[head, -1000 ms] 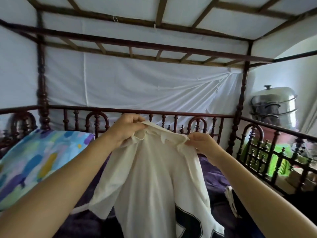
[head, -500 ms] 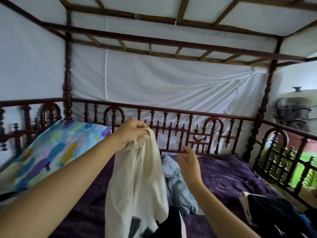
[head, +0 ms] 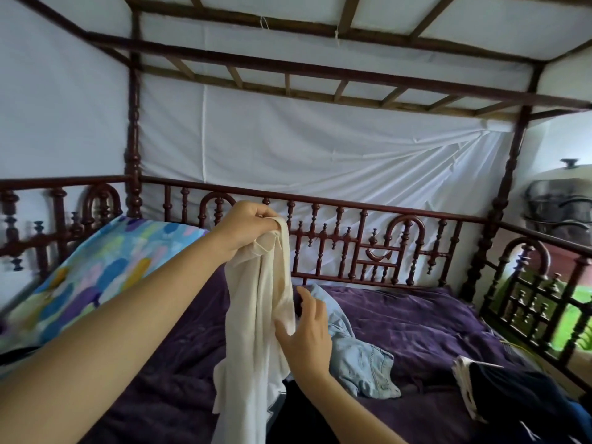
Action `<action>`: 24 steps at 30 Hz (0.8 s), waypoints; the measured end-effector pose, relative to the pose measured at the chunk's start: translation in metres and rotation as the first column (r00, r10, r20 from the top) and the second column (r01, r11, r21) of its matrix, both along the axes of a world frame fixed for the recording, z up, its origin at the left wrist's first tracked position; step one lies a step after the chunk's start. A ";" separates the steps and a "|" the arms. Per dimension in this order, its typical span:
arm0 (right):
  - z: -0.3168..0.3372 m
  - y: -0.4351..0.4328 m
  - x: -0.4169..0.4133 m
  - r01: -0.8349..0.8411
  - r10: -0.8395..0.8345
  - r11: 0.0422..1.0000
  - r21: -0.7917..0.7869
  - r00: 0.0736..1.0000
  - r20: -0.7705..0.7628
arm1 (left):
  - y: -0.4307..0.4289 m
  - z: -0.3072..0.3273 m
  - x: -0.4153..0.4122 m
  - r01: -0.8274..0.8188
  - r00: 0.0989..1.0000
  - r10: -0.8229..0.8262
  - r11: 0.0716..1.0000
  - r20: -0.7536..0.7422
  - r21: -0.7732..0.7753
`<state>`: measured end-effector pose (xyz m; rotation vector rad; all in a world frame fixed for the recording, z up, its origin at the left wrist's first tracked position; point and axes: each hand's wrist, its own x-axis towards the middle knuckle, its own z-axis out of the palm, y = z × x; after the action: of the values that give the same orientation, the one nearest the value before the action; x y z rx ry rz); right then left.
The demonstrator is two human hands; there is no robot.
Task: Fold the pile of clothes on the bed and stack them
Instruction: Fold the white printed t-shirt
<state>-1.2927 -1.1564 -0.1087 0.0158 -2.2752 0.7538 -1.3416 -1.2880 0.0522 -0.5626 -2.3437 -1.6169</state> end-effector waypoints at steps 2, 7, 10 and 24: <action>0.001 0.008 -0.007 0.035 -0.032 0.999 -0.021 0.993 0.112 | -0.006 -0.001 -0.001 0.004 1.000 -0.004 1.000 0.016 0.027; 0.014 0.023 -0.011 -0.025 0.035 0.998 -0.064 0.988 0.150 | -0.018 -0.009 -0.001 -0.009 0.997 0.004 0.998 0.082 0.066; 0.011 0.027 -0.006 -0.056 0.055 0.998 0.005 0.997 0.062 | -0.022 -0.013 -0.002 -0.021 0.992 0.004 0.991 0.128 0.136; 0.003 -0.002 -0.003 0.051 -0.017 0.983 -0.176 0.981 0.191 | -0.014 -0.020 0.011 -0.022 0.997 0.012 0.991 0.075 0.136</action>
<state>-1.2957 -1.1579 -0.1058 -0.1870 -2.3688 0.9762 -1.3304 -1.3019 0.0317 -0.4608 -2.2593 -1.8025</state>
